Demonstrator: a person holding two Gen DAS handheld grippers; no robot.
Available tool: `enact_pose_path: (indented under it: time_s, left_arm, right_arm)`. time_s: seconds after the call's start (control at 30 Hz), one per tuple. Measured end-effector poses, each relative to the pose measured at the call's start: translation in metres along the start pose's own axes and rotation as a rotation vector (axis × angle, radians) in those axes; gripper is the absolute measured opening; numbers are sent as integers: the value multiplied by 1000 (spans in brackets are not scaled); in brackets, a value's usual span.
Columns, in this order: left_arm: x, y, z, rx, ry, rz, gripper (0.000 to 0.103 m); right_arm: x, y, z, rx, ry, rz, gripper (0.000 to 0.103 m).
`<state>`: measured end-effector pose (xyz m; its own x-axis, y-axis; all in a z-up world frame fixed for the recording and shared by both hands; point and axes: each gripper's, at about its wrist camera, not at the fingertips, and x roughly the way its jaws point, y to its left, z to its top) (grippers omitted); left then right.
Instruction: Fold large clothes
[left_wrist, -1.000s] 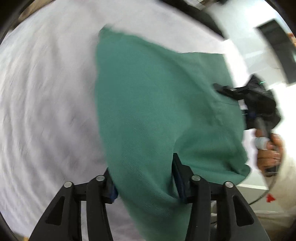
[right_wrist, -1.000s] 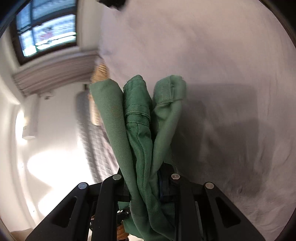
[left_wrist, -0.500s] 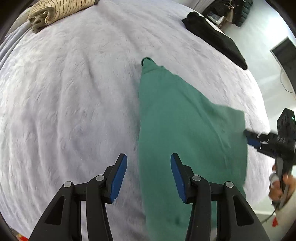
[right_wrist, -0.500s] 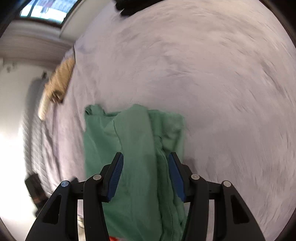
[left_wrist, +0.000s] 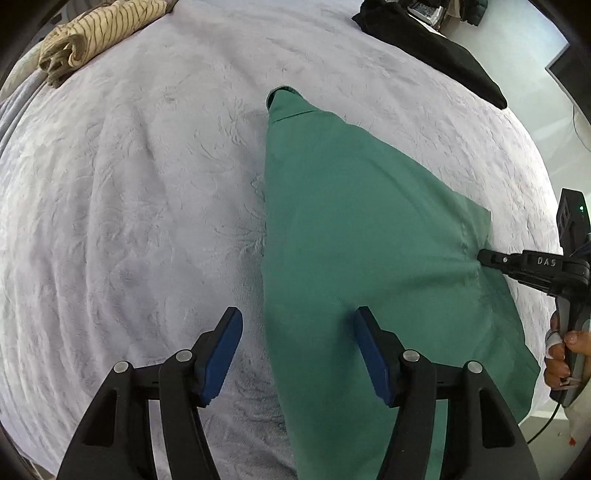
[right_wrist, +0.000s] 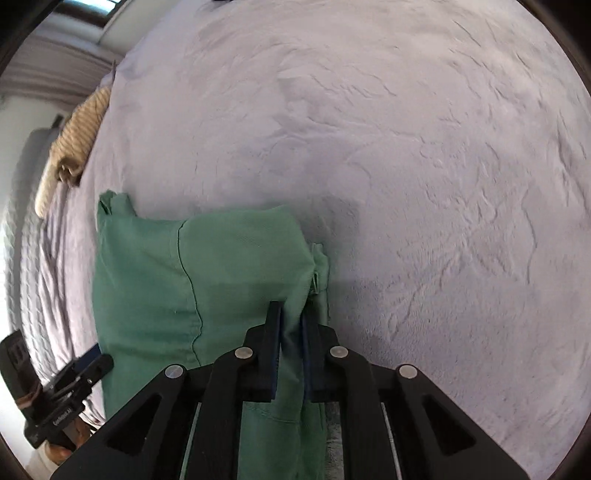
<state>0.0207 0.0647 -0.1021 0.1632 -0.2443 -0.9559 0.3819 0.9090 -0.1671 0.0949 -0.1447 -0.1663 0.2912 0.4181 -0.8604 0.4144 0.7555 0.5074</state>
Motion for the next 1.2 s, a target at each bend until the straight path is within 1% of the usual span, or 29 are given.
enact_pose_path:
  time_s: [0.07, 0.13, 0.2, 0.23, 0.3, 0.33, 0.37, 0.43, 0.5, 0.6, 0.63, 0.67, 0.7, 0.73, 0.77, 0.8, 0.83, 0.87, 0.93, 1.0, 1.03, 1.07, 1.1, 1.13, 1.2]
  left_arm:
    - [-8, 0, -1, 22, 2, 14, 64]
    - [-22, 0, -7, 46, 4, 12, 64]
    - [-33, 0, -17, 64, 16, -12, 64]
    - [-39, -1, -23, 77, 26, -26, 64]
    - [-46, -5, -36, 114, 46, -45, 64]
    - [-48, -6, -43, 132, 59, -56, 64]
    - [-49, -7, -50, 144, 72, -63, 64]
    - [-46, -6, -67, 166, 118, -72, 64]
    - [-38, -4, -85, 185, 159, -58, 64]
    - [-33, 2, -105, 192, 162, -47, 66]
    - [-32, 4, -108, 188, 157, -39, 73]
    - [-33, 7, -111, 183, 146, -29, 76]
    - [-33, 8, -114, 178, 141, -31, 76]
    - [-33, 10, -117, 173, 142, -32, 76]
    - [-33, 12, -119, 169, 144, -32, 76]
    - [-33, 14, -122, 167, 142, -32, 76]
    - [-33, 15, -123, 167, 139, -29, 76]
    - [-32, 16, -124, 164, 138, -30, 76]
    - [-33, 14, -127, 154, 137, -33, 76]
    - [-31, 13, -129, 155, 133, -33, 76]
    - [-30, 13, -129, 157, 132, -34, 76]
    - [-28, 12, -131, 158, 132, -33, 76]
    - [-26, 13, -133, 156, 133, -22, 76]
    - [-27, 13, -130, 150, 134, -18, 76]
    - [-28, 13, -132, 135, 136, -22, 76]
  right_arm:
    - [-6, -5, -2, 35, 9, 20, 14]
    - [-21, -7, -8, 59, 16, 25, 15]
    - [-29, -3, -15, 40, 18, 18, 21]
    - [-37, -2, -23, 19, 28, 13, 22]
    - [-52, 4, -39, -19, 34, 12, 37]
    - [-59, 5, -47, -34, 34, 12, 52]
    - [-67, 5, -55, -49, 35, 14, 56]
    - [-77, 10, -73, -84, 48, 14, 56]
    - [-82, 11, -86, -103, 65, -2, 56]
    - [-81, 12, -110, -116, 112, -5, 56]
    - [-80, 12, -118, -122, 128, -8, 56]
    - [-77, 14, -125, -129, 139, -16, 56]
    - [-74, 14, -132, -134, 150, -26, 56]
    - [-71, 14, -136, -134, 161, -37, 55]
    - [-69, 10, -143, -135, 171, -72, 46]
    - [-66, 5, -148, -133, 175, -104, 33]
    - [-60, 5, -150, -118, 177, -121, 10]
    - [-58, -2, -153, -85, 175, -119, 9]
    - [-52, -26, -158, 29, 178, -81, 8]
    - [-44, -47, -163, 115, 182, -67, 8]
    - [-39, -53, -164, 131, 188, -69, 8]
    - [-34, -60, -167, 142, 196, -78, 6]
    - [-29, -67, -169, 149, 211, -122, 0]
    - [-25, -73, -172, 176, 225, -115, 0]
    - [-34, -74, -173, 208, 215, -95, 0]
